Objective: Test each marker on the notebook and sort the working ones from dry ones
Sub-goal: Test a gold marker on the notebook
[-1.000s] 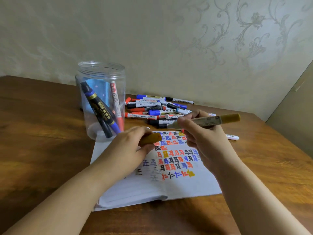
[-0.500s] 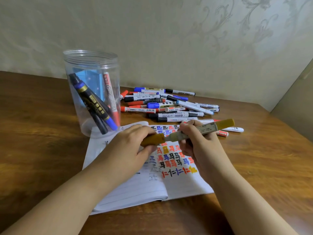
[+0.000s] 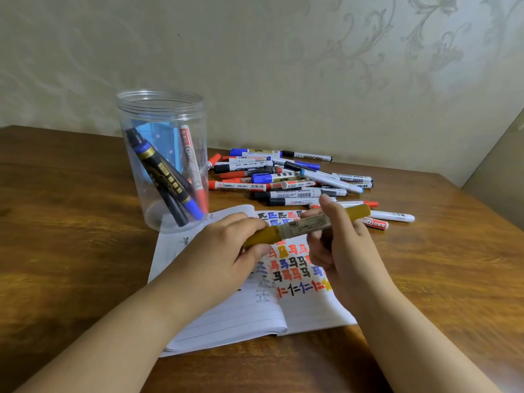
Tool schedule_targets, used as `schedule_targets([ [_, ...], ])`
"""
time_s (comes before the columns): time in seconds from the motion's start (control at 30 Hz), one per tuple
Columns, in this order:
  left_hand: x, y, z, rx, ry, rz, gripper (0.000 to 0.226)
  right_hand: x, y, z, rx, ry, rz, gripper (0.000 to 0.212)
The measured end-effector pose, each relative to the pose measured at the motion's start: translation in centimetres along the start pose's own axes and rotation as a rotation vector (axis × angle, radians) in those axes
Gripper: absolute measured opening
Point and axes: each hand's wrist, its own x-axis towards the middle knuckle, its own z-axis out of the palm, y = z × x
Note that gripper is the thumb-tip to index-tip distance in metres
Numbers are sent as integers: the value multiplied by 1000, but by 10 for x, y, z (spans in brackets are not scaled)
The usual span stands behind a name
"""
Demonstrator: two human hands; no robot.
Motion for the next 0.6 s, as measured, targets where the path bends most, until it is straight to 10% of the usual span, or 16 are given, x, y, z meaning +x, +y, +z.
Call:
schedule_targets([
  [0.6, -4, 2, 4, 26, -3, 14, 38, -1, 11, 8, 97, -22, -13, 28],
])
